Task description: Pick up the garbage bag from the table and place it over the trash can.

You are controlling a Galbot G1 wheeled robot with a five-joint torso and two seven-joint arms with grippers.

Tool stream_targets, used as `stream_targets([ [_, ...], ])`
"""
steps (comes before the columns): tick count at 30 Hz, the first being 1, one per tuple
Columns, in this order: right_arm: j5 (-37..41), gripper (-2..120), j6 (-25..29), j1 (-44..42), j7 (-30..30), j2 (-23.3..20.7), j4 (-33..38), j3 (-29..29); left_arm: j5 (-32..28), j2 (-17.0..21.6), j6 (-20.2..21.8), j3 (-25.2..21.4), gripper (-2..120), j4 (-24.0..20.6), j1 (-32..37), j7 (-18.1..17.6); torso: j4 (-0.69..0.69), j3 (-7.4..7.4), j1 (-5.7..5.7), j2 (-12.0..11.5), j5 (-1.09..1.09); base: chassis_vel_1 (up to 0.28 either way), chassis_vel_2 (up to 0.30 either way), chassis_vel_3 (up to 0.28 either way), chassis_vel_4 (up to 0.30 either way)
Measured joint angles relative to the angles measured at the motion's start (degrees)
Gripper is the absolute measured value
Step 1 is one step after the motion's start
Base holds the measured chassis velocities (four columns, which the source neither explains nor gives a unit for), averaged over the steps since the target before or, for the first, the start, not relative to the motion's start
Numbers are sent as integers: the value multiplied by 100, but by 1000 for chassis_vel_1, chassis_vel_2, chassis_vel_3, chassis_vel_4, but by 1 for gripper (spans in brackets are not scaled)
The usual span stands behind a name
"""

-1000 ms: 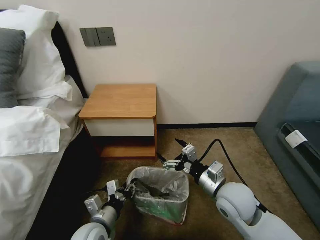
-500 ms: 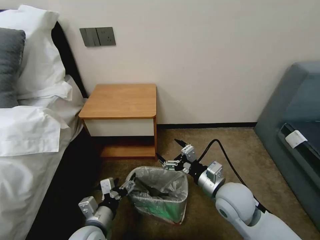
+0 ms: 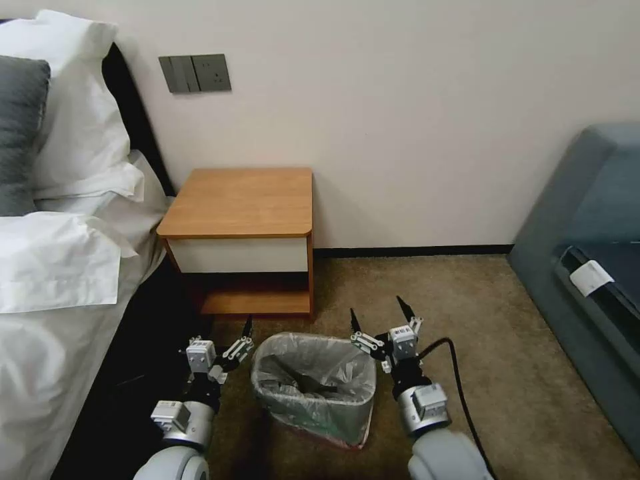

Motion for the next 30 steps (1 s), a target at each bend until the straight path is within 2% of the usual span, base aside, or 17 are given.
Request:
stream_targets([
  [2,-118,100,227,-168,-199,250,-88,249,2,-24,-182,-23,97,135,-12,24,-1,0,0,0,-1,0,0,0,0],
  [6,-111,100,313,-249,-288,348,-134,334,-48,-32,-203,-33,97,157,-2,13,-1,0,0,-1,0,0,0,0,0],
  [30,-44,100,286,-232,-323,324,-128,324,-80,-37,-161,-35,97,150,12,-18,-1,0,0,-1,0,0,0,0,0],
])
